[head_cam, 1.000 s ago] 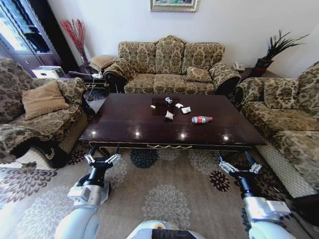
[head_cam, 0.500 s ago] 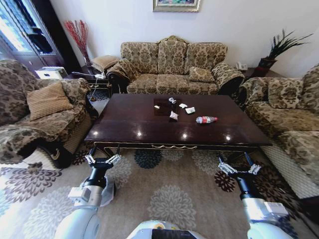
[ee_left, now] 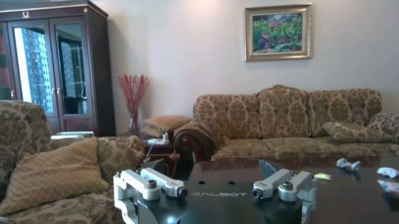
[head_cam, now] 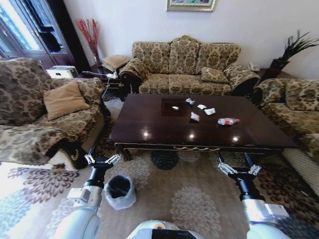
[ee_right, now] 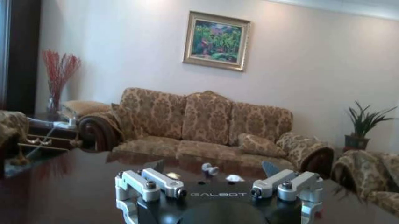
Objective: Move to the front of the table and place the trash on the table into the trash bin.
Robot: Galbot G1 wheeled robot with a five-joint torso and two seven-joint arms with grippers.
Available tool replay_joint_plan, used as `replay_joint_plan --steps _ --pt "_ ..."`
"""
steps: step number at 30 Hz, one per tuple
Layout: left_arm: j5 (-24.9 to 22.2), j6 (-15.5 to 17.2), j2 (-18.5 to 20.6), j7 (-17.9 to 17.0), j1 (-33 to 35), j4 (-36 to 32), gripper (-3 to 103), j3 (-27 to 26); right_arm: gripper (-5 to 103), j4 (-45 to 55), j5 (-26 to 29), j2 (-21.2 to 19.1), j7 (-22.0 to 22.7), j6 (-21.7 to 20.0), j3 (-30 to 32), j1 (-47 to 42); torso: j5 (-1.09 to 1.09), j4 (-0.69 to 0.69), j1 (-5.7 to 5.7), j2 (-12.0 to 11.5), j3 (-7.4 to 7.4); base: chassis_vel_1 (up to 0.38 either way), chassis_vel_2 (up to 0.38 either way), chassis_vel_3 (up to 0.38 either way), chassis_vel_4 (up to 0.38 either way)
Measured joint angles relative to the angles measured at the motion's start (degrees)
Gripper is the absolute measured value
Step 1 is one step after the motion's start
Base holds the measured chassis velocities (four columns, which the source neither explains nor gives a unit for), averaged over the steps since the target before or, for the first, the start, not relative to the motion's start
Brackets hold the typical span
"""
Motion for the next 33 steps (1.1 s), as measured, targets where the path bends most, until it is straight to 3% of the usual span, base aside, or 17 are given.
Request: replay_joint_plan --steps 11,15,17,23,26,29,33 --pt "-0.61 0.22 0.47 -0.34 -1.05 2.61 100 -0.13 100 -0.02 2.86 -0.45 -0.24 -1.37 0.38 1.23 0.01 0.04 0.0 0.01 0.0 0.227 0.22 -0.228 -0.211" --pt "-2.97 1.76 1.28 -0.36 -2.69 7.49 100 0.07 100 -0.61 2.79 -0.65 -0.16 -1.81 0.41 1.39 0.08 0.03 -0.01 0.02 0.0 -0.026 -0.013 0.014 0.013" --pt "-3.83 2.15 2.01 0.18 -4.86 15.32 100 0.24 100 -1.18 2.71 -0.69 -0.14 -1.83 0.43 1.41 0.07 0.01 0.01 0.02 0.01 -0.068 -0.047 0.036 0.019" --pt "-5.21 1.39 2.46 0.48 -9.66 27.26 100 1.42 100 -1.99 2.73 -0.75 -0.14 -1.4 0.66 1.34 0.05 0.02 0.02 0.01 0.01 -0.03 -0.024 0.024 0.005" --pt "-6.35 1.29 2.96 2.12 -11.91 32.41 100 2.48 100 -2.38 2.74 -0.62 -0.1 -1.0 0.85 1.15 -0.01 0.02 0.01 0.02 0.01 0.0 0.0 0.0 0.0" --pt "-6.95 2.62 4.49 7.03 -16.45 42.71 100 4.82 100 -3.32 2.74 -0.14 -0.06 0.36 1.21 0.48 0.03 0.01 0.01 0.02 0.01 0.0 0.0 0.0 0.0" --pt "-6.87 4.53 5.18 9.14 -19.99 50.81 100 7.02 100 -4.4 2.67 0.37 -0.04 2.06 1.74 -0.33 0.05 0.02 0.01 0.01 0.01 0.0 0.0 0.0 0.0"
